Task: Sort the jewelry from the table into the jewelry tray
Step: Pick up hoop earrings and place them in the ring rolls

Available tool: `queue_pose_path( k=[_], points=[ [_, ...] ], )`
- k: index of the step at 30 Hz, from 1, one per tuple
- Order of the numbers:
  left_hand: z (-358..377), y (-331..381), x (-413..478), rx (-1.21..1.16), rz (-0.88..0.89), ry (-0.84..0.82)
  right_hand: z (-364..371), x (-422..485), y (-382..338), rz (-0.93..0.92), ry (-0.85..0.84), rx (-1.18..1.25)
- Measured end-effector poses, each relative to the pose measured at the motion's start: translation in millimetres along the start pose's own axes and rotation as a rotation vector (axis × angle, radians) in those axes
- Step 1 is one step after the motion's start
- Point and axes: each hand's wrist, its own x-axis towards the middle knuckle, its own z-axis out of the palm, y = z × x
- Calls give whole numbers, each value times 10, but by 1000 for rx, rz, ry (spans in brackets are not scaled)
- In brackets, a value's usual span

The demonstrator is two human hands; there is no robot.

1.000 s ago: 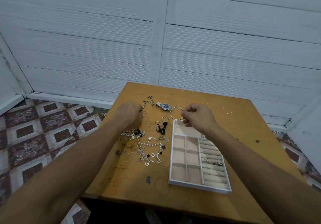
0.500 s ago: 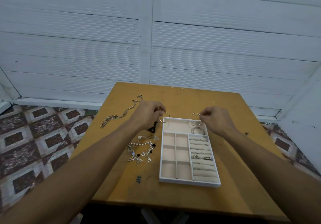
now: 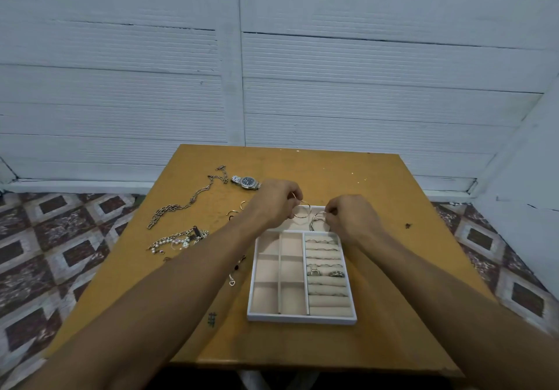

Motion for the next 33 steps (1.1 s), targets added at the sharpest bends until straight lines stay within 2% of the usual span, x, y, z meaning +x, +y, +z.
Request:
queue_pose_path(
  k=[9, 22, 33],
  points=[
    [174, 94, 62, 154, 23, -13, 75, 2, 69, -72, 12, -93],
    [281, 122, 101, 192, 4, 4, 28, -45, 163, -94, 32, 49],
    [507, 177, 154, 240, -17, -16, -26, -102, 296, -6, 57, 126]
  ],
)
